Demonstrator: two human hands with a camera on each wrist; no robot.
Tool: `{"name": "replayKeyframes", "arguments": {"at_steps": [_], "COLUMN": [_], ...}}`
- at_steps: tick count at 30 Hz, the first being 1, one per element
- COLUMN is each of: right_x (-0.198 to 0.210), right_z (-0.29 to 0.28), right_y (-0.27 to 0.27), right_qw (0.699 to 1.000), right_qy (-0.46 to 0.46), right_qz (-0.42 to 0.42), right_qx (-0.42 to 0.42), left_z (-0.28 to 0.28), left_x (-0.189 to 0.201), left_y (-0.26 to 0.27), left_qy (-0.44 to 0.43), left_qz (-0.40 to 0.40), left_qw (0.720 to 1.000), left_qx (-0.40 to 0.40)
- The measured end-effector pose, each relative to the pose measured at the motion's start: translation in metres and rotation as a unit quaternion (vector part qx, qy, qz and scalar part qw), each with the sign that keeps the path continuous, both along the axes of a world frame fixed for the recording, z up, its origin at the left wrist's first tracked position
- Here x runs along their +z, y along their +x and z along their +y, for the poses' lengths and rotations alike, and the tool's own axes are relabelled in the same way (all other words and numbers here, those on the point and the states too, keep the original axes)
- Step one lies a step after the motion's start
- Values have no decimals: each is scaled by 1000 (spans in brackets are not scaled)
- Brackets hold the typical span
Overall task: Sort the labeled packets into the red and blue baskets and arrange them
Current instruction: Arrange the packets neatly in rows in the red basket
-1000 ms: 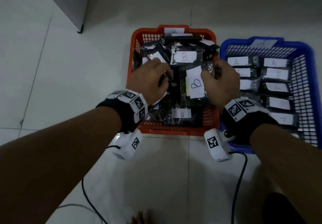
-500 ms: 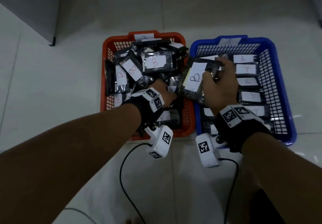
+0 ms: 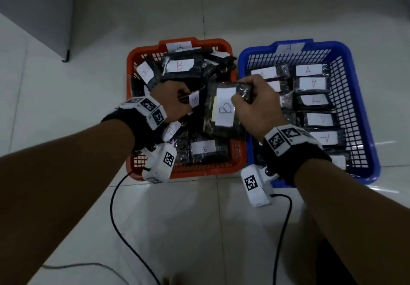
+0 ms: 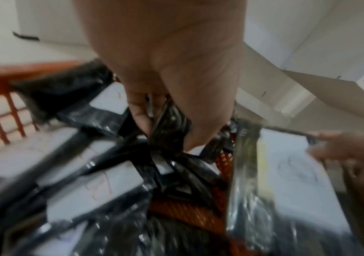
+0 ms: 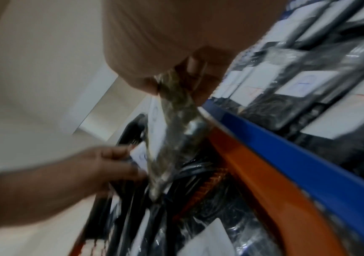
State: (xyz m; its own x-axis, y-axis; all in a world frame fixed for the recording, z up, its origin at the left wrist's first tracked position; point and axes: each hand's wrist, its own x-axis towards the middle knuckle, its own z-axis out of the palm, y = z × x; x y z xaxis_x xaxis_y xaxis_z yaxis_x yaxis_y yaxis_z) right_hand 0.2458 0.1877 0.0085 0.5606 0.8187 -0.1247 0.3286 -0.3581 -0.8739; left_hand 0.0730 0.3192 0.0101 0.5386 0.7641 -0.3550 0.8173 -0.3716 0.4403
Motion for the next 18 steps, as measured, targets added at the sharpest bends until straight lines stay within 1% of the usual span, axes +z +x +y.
{"name": "replayKeyframes", "arguments": {"at_steps": [2, 5, 8, 10, 11, 13, 15, 16, 18], "right_x": [3, 3, -2, -3, -3, -3, -4, -6, -9], "right_z": [5, 14, 23, 27, 28, 30, 31, 32, 31], "right_y": [-7, -18, -26, -30, -31, -30, -28, -26, -23], "right_qw": [994, 965, 940, 930, 932, 953, 973, 976, 975], "right_qy": [-54, -138, -209, -231, -227, -192, -140, -125, -118], "right_qz": [-30, -53, -80, -85, -80, -58, -78, -100, -120], "right_qx": [95, 216, 259, 272, 269, 227, 165, 149, 145], "left_z": [5, 9, 6, 5, 5, 1, -3, -4, -3], "left_x": [4, 5, 5, 4, 4, 2, 0, -1, -1], "left_y": [-9, -22, -30, -34, -36, -38, -40, -42, -45], "left_qy": [10, -7, -15, -20, -28, -29, -9, -6, -9], "left_qz": [-4, -6, -3, 4, 6, 21, 39, 36, 6], "left_qw": [1000, 1000, 1000, 1000, 1000, 999, 999, 999, 1000], "left_qx": [9, 12, -4, 4, 8, -1, -17, -18, -2]}}
